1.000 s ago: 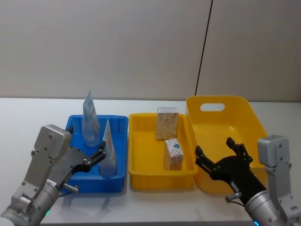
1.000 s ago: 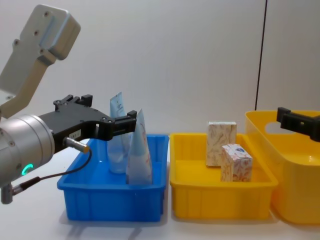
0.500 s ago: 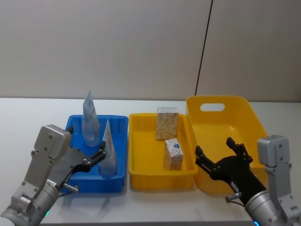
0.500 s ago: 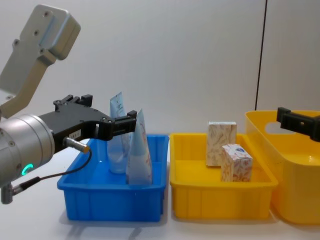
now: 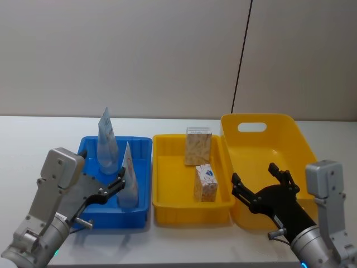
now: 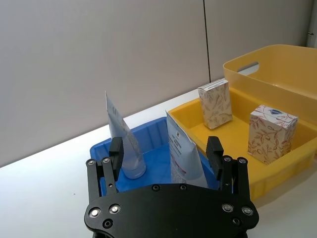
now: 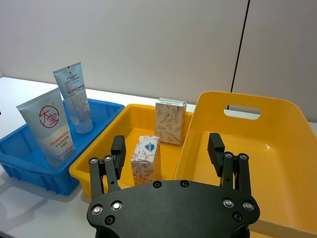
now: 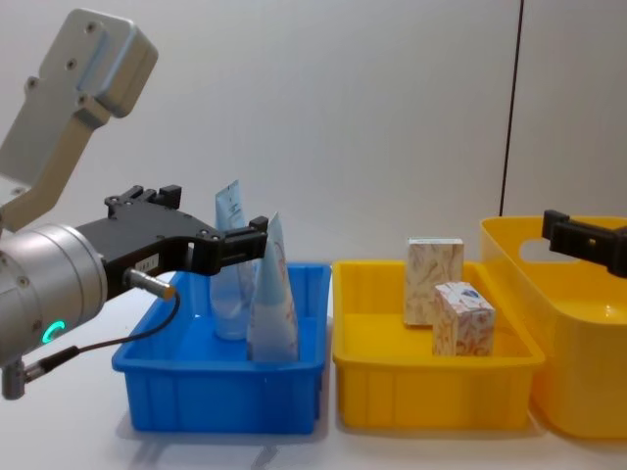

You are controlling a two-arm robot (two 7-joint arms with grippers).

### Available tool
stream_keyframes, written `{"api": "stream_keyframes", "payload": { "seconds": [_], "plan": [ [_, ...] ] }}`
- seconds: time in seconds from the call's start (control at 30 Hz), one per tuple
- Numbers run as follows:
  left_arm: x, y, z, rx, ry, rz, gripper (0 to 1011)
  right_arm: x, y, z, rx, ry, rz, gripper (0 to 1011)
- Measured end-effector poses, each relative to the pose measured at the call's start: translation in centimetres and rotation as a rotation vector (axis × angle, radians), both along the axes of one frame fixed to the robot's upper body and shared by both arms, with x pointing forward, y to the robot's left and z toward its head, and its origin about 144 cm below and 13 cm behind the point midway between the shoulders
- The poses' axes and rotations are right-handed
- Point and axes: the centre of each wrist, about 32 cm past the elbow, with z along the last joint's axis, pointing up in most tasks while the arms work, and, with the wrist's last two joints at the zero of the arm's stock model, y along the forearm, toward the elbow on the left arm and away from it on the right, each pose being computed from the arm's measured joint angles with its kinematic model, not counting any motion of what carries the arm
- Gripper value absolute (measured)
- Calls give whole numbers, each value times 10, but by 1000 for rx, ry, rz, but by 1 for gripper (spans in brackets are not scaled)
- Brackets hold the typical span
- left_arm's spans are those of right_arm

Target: Bimanual collaborative sorting of washing and personal care products

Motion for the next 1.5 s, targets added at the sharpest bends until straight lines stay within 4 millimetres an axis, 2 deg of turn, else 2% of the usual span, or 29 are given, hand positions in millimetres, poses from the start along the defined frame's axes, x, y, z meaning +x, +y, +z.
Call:
{"api": "stream_keyframes", "payload": {
  "seconds": [1.5],
  "plan": [
    [0, 0, 0, 0, 0, 0, 1002, 0, 0, 0, 0, 0, 0, 1004]
  ]
}}
